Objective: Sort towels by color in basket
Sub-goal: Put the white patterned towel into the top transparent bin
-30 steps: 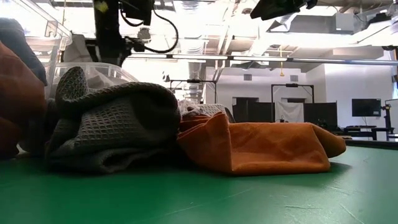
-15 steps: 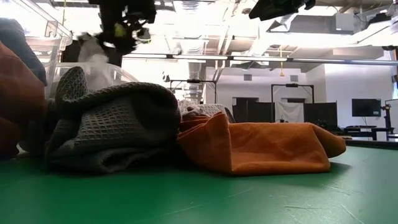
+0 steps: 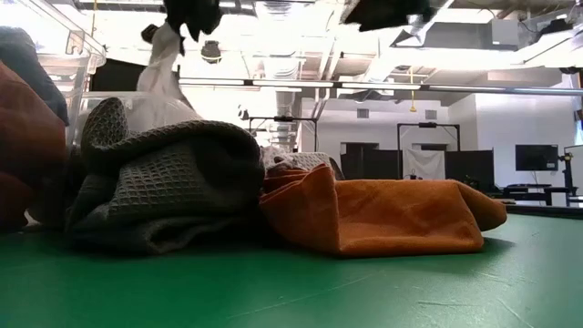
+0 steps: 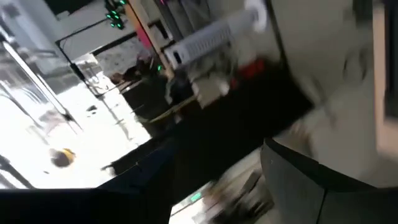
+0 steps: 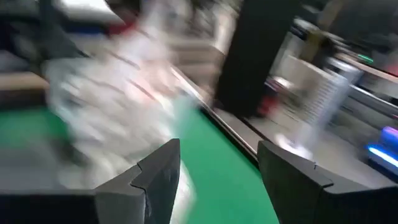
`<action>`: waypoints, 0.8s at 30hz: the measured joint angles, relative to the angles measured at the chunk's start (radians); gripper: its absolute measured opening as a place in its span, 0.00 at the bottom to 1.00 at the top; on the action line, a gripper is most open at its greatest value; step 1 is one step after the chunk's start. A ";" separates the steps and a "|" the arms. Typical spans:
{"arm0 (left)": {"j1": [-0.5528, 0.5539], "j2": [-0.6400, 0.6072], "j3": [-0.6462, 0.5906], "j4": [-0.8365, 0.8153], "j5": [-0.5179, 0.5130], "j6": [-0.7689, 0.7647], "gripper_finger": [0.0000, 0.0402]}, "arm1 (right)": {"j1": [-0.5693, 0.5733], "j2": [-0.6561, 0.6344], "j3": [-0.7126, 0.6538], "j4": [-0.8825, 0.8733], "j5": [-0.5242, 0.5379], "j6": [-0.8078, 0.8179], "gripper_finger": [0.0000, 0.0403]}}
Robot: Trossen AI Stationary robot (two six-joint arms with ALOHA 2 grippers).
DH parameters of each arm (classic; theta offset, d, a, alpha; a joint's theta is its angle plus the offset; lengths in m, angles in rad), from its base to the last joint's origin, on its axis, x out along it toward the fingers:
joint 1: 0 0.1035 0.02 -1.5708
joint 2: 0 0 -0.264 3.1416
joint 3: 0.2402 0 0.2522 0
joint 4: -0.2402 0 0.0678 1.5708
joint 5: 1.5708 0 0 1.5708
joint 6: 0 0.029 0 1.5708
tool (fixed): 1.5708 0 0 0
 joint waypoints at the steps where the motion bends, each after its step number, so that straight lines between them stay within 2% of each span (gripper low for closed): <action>1: -0.001 -0.001 0.031 -0.001 0.026 -0.025 0.54 | -0.016 0.030 0.000 0.110 -0.069 -0.046 0.61; 4: -0.004 -0.003 0.086 -0.002 0.082 -0.069 0.54 | -0.063 0.152 0.001 0.470 -0.291 -0.189 0.61; 7: -0.004 -0.006 0.095 -0.018 0.146 -0.120 0.54 | -0.109 0.280 0.037 0.675 -0.411 -0.255 0.61; 11: -0.004 -0.008 0.096 -0.058 0.199 -0.181 0.54 | -0.185 0.434 0.177 0.696 -0.506 -0.228 0.61; 19: -0.004 -0.008 0.095 -0.078 0.233 -0.296 0.54 | -0.248 0.681 0.508 0.682 -0.548 -0.224 0.61; 24: -0.008 -0.008 0.096 -0.109 0.278 -0.359 0.54 | -0.276 0.799 0.695 0.610 -0.569 -0.224 0.61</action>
